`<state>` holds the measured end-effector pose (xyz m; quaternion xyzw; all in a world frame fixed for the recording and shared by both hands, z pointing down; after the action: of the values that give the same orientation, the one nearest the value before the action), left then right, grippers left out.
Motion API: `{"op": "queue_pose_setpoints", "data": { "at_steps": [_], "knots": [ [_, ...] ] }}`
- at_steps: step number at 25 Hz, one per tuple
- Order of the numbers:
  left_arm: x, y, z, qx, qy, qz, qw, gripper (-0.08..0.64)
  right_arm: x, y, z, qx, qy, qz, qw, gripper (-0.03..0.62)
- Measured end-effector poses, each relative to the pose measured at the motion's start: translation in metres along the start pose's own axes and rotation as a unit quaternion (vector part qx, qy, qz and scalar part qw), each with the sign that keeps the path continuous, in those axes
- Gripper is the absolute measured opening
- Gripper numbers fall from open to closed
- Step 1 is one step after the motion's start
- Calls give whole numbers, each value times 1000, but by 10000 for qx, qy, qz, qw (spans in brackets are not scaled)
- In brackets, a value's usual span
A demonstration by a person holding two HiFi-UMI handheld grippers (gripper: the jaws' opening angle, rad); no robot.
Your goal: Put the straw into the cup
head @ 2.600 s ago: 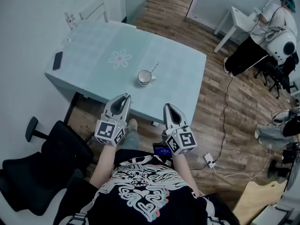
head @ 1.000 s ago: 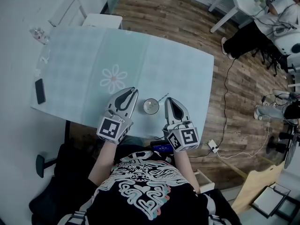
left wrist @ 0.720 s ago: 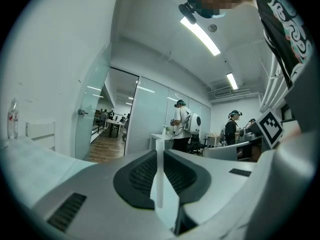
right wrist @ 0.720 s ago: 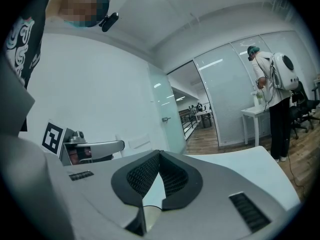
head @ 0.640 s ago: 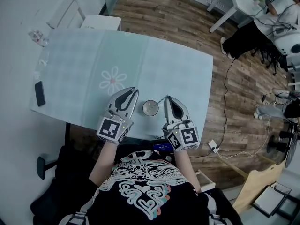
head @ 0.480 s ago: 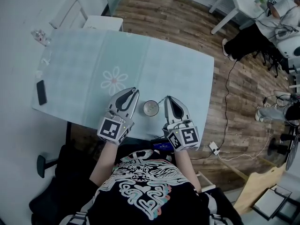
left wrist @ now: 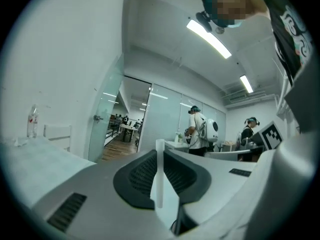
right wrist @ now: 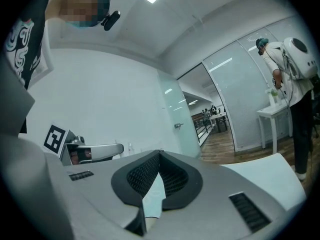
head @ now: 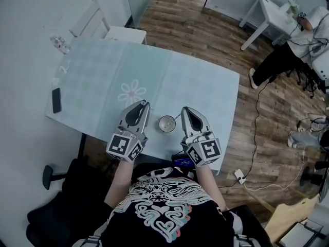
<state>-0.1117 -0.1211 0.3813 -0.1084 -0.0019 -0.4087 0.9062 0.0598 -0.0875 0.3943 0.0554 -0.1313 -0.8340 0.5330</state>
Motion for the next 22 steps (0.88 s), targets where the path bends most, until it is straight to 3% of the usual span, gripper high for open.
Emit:
{"op": "queue_pose_setpoints", "data": {
  "at_steps": [2, 9, 22],
  "knots": [
    [-3, 1, -3, -137, 126, -129, 9997, 54, -4, 4, -1, 25, 34, -70, 10000, 15],
    [-15, 10, -7, 17, 246, -444, 9987, 54, -7, 9, -2, 187, 168, -360, 9990, 15],
    [-29, 13, -9, -29, 293, -678, 9973, 54, -6, 7, 2, 331, 87, -585, 9977, 15]
  ]
}}
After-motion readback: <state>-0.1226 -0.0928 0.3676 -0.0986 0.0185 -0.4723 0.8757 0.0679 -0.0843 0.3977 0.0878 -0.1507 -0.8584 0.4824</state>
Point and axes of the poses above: the fingertips, and each gripper's own axes: x forward along the fingers, y to its right, z out of its underside, the point moved 4 cm from there along -x, backward along the fingers, and after that the axes turned 1 degree about -y, right-handed, at the moved point
